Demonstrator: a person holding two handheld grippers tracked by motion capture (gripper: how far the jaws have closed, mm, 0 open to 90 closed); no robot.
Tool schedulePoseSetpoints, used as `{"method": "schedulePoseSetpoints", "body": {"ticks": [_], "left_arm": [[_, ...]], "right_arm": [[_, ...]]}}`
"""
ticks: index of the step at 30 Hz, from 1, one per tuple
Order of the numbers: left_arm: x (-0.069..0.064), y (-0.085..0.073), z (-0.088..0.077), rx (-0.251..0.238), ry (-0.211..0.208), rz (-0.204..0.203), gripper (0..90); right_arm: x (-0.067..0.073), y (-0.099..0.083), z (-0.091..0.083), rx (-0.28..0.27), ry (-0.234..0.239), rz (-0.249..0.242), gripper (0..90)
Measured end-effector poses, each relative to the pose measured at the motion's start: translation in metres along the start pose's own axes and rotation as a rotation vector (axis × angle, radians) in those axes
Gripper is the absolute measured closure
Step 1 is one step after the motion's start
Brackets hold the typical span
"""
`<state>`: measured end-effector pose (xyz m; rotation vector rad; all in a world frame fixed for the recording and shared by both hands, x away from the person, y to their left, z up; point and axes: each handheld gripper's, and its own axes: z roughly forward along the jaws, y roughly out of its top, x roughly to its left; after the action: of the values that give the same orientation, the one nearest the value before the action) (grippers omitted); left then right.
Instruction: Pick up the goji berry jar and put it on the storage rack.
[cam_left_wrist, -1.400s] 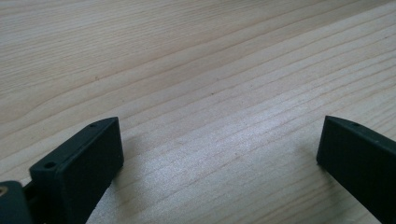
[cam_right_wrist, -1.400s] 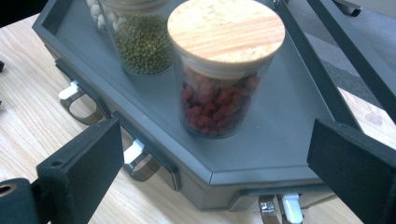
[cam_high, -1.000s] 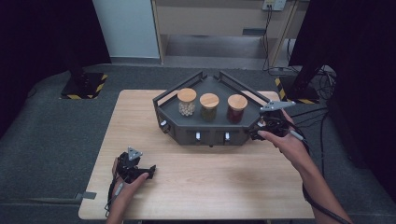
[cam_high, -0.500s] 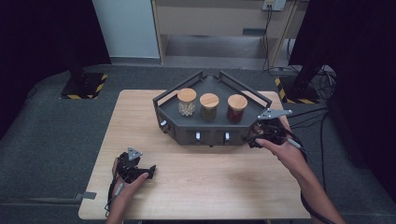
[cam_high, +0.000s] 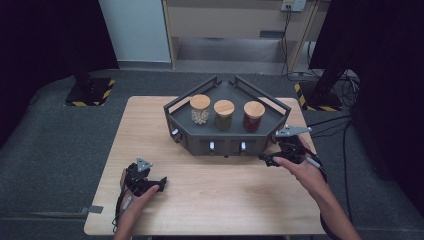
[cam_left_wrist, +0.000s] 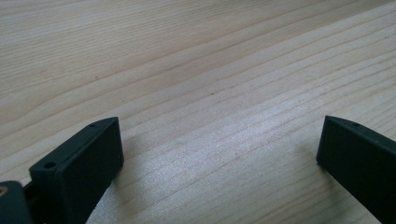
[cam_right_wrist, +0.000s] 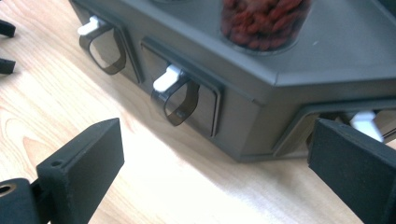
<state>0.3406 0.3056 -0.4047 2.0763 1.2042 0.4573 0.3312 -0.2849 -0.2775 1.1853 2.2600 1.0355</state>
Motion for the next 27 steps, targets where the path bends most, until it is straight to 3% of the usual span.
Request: {"method": "schedulePoseSetpoints", "body": {"ticks": [27], "left_arm": [[0.0, 0.0, 0.0, 0.0, 0.0, 0.0, 0.0]], "right_arm": [[0.028, -0.035, 0.019, 0.02, 0.01, -0.018, 4.0]]}}
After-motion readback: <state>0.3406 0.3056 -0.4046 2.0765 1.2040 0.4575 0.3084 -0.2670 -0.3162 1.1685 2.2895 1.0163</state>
